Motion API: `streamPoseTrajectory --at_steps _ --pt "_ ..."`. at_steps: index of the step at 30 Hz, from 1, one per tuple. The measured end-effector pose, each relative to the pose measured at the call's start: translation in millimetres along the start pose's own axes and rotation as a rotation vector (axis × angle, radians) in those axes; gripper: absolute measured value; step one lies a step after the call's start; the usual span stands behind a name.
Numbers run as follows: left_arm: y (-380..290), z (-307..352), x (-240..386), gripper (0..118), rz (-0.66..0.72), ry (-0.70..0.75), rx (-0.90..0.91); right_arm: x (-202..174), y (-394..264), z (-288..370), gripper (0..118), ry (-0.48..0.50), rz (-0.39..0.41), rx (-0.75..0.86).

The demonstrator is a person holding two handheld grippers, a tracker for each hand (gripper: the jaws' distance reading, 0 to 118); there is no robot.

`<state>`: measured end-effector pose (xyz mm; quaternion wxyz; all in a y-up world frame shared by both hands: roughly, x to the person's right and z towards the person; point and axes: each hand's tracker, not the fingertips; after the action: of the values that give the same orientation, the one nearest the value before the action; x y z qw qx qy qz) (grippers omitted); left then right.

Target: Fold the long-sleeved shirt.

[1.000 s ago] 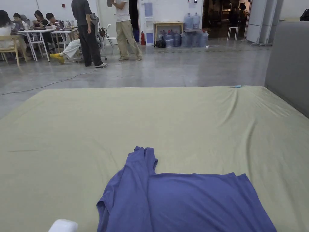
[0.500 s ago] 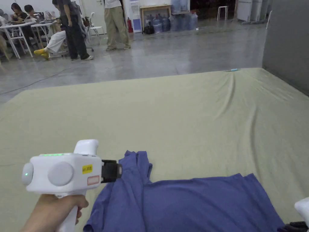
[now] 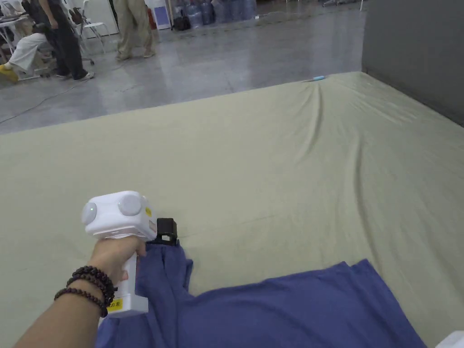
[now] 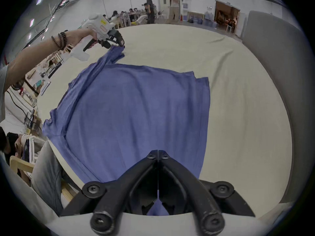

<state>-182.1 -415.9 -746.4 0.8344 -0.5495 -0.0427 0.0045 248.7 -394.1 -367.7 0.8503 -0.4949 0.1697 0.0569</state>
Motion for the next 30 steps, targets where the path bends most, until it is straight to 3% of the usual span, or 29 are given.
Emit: streamPoseTrajectory --at_steps 1,2,3,4,5,6,8,12,18,22,26,29,30 --pt "-3.1 -4.8 0.1 54 0.005 -0.001 -0.032 1.9 0.1 -1.2 0 -0.001 -0.004 -0.005" --pt "-6.0 -8.6 0.6 38 -0.009 -0.030 -0.083 2.9 1.1 -1.7 0 -0.004 -0.006 -0.008" --pt "-6.0 -12.6 -5.4 31 -0.005 -0.078 -0.084 4.6 1.5 -2.7 0 -0.009 -0.010 -0.010" --pt "-4.9 -5.2 -3.2 12 -0.004 -0.043 -0.032 6.0 2.0 -3.3 0 -0.013 -0.013 -0.010" --pt "-4.1 -1.5 -2.7 5 -0.010 -0.072 -0.046 7.0 2.8 -3.8 0 -0.013 -0.017 -0.009" --pt "-7.4 6.7 0.4 4 -0.014 -0.106 -0.064 4.8 4.7 -2.7 0 -0.013 -0.018 -0.007" --pt "-12.4 27.3 2.3 4 -0.063 -0.021 0.007 4.3 6.5 -2.2 0 -0.014 -0.016 0.003" --pt "-36.8 86.9 -2.0 4 -0.047 -0.136 0.110 -1.5 10.3 7.1 0 -0.015 -0.012 0.029" --pt "-131.2 180.1 3.6 4 -0.123 -0.145 0.266 -14.9 9.6 26.6 0 -0.019 0.031 0.062" --pt "-208.5 193.1 7.6 5 -0.080 -0.125 0.311 -25.6 5.7 35.5 0 -0.021 0.054 0.076" --pt "-267.8 161.8 4.0 7 0.017 -0.120 0.250 -34.8 2.4 42.8 0 -0.013 0.066 0.086" --pt "-295.5 136.2 -1.1 34 0.076 -0.168 0.126 -41.6 2.1 47.2 0 -0.013 0.078 0.087" --pt "-301.5 129.0 -2.4 59 0.084 -0.175 0.093 -43.9 2.0 49.0 0 -0.014 0.084 0.088"
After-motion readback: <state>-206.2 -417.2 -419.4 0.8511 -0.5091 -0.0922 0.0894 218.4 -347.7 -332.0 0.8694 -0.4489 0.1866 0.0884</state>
